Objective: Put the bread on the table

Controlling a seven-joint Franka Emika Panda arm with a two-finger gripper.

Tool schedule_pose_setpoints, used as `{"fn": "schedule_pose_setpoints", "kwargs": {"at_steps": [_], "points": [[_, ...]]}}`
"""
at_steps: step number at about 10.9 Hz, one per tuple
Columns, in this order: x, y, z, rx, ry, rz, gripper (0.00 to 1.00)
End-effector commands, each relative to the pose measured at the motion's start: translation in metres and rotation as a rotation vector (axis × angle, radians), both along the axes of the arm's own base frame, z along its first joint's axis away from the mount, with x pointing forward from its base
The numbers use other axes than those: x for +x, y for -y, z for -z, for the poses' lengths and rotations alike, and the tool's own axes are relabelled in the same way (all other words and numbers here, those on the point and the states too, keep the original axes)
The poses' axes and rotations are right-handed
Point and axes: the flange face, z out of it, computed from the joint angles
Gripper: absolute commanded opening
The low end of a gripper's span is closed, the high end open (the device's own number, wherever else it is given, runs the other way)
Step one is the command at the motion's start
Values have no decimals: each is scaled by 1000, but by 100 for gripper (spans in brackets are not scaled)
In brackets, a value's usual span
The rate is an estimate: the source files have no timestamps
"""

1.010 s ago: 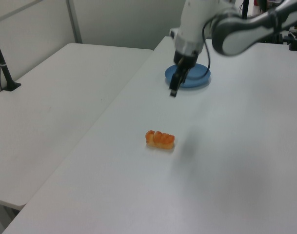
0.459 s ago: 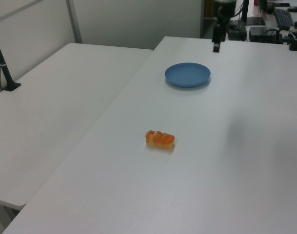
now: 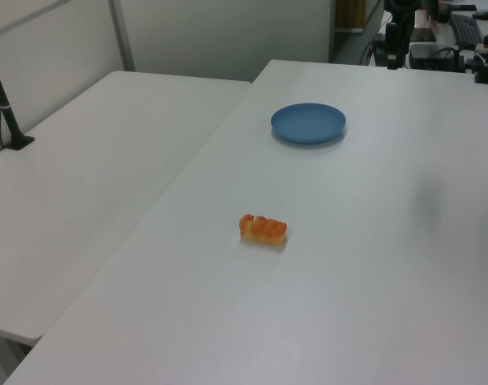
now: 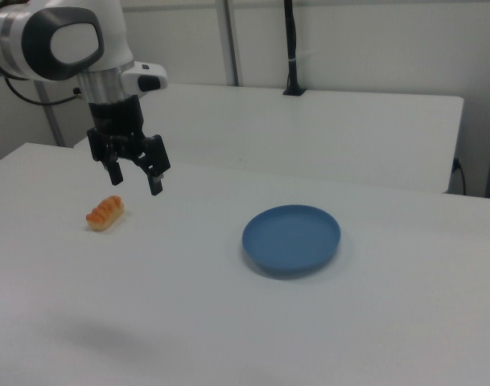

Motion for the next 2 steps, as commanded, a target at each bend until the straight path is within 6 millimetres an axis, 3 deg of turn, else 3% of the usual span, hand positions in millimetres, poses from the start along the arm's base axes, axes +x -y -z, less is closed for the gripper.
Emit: {"fn": "schedule_pose_setpoints", "kwargs": {"at_steps": [1,2], "points": [[-5,-3,-2,23,-10,-7,100],[-5,-3,-3,23,-9,-4,100]]}}
